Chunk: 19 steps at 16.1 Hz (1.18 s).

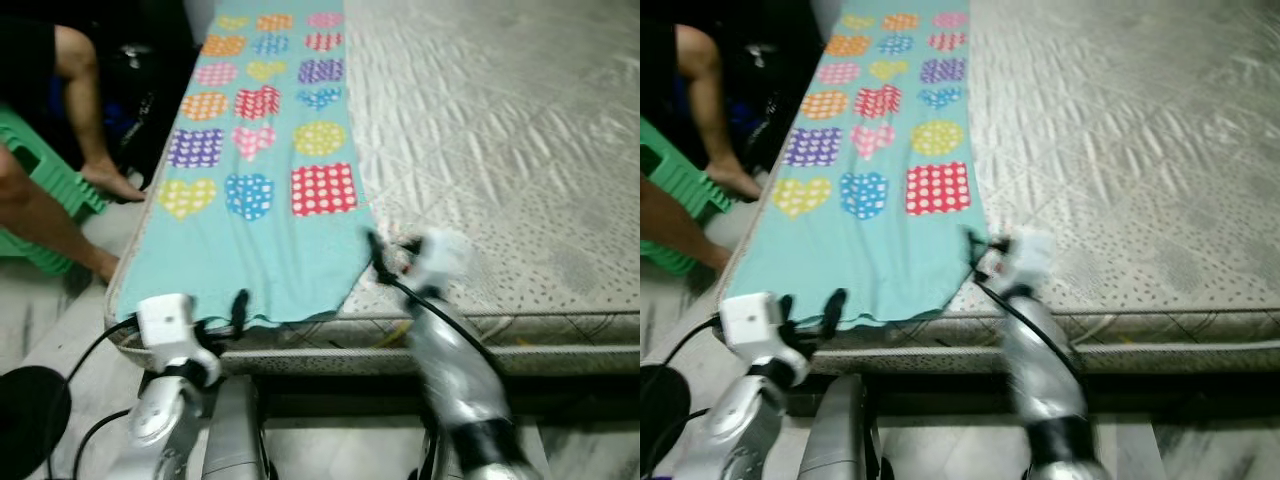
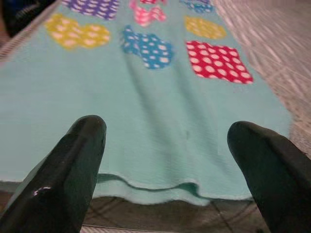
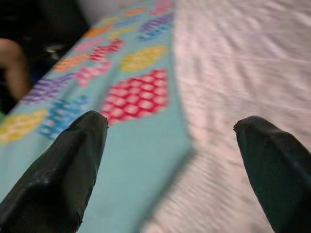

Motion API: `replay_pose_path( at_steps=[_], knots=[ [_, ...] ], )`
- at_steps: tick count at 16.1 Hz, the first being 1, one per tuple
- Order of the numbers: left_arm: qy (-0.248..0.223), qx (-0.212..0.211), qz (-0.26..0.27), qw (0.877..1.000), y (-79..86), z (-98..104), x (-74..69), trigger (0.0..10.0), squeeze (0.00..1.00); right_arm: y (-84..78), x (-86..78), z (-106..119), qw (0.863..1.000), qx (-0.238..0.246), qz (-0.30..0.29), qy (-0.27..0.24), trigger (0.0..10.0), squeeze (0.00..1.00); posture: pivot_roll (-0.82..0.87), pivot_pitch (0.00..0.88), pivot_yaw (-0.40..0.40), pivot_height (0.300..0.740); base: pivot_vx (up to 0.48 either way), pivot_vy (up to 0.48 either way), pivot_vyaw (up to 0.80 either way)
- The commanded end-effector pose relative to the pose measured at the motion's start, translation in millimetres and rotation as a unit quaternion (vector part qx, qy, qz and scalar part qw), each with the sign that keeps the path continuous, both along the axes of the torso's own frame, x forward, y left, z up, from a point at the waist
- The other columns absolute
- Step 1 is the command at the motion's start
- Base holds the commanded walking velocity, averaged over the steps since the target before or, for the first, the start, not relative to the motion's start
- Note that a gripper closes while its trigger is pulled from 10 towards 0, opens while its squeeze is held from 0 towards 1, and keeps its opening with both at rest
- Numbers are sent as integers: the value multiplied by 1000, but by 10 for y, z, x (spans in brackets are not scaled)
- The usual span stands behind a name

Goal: Clean up the room

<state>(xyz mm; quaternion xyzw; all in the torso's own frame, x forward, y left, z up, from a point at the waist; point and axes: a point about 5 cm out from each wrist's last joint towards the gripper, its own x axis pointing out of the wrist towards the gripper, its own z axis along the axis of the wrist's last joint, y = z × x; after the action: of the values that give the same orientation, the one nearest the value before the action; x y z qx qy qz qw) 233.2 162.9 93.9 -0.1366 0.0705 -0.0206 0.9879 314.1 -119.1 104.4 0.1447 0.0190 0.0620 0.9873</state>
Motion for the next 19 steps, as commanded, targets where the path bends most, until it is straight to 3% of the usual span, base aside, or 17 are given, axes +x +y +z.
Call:
replay_pose_path(
  at_steps=[1, 3, 7, 19],
  knots=[
    [6, 0, 0, 1000, 5, -48, -1, 10000, 0, 38, -44, -13, 1000, 3, 12, 8, 10000, 0, -27, 32, 72, 539, 0, 0, 0],
    [3, -2, -7, 1000, -37, -47, 55, 10000, 0, -14, -85, -37, 1000, -9, 6, 10, 10000, 0, -34, 25, 75, 539, 0, 0, 0],
    [-6, -7, -21, 1000, -102, -31, 158, 10000, 0, -42, 15, 209, 1000, 11, -17, -18, 10000, 0, -54, 0, 90, 539, 0, 0, 0],
    [-8, -4, -29, 1000, -123, -77, 199, 10000, 0, -114, 41, 181, 1000, -5, -21, -7, 10000, 0, -60, 0, 85, 675, 0, 0, 0]
  ],
)
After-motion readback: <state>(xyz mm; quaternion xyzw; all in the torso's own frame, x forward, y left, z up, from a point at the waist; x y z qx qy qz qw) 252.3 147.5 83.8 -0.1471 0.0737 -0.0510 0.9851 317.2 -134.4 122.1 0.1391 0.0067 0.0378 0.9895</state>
